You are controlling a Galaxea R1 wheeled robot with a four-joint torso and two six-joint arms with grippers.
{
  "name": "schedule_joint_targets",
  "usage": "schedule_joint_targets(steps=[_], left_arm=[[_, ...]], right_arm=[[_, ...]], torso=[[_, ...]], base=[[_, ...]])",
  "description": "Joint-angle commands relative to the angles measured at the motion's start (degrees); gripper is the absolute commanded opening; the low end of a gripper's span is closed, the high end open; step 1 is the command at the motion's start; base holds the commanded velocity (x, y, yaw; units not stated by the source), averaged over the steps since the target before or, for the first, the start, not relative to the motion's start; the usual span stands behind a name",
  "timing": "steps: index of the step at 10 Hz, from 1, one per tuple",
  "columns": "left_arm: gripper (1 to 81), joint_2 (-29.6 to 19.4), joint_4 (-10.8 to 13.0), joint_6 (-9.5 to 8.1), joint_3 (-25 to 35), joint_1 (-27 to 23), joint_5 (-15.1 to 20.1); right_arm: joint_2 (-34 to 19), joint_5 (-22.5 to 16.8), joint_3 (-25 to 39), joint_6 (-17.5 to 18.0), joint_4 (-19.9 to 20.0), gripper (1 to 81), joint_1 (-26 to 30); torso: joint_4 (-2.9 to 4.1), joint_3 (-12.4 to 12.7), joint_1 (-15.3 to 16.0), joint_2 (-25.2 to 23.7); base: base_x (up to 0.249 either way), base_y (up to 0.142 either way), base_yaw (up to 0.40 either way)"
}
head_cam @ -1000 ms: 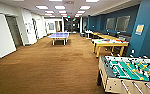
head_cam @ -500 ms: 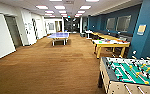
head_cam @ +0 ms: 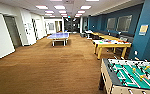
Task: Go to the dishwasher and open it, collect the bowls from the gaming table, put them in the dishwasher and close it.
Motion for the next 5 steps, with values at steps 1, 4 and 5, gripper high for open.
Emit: schedule_joint_targets(steps=[1, 4, 5], left_arm=[[81.1, -0.6, -0.1, 0.02, 0.3, -2.5, 2.7], [81.1, -0.5, 0.0, 0.02, 0.3, -2.5, 2.7], [81.1, -0.4, 0.0, 0.02, 0.3, -2.5, 2.7]], right_arm=[[-0.3, -3.4, 0.5, -0.3, -0.3, 81.1, 2.8], [0.0, -3.4, -0.1, -0.6, -0.3, 81.1, 2.7], [0.0, -3.2, -0.2, -0.6, -0.3, 81.1, 2.7]], torso=[[0.00, 0.0, 0.0, 0.0], [0.00, 0.0, 0.0, 0.0], [0.00, 0.0, 0.0, 0.0]], base=[[0.138, 0.000, 0.000], [0.142, 0.000, 0.000], [0.145, 0.000, 0.000]])
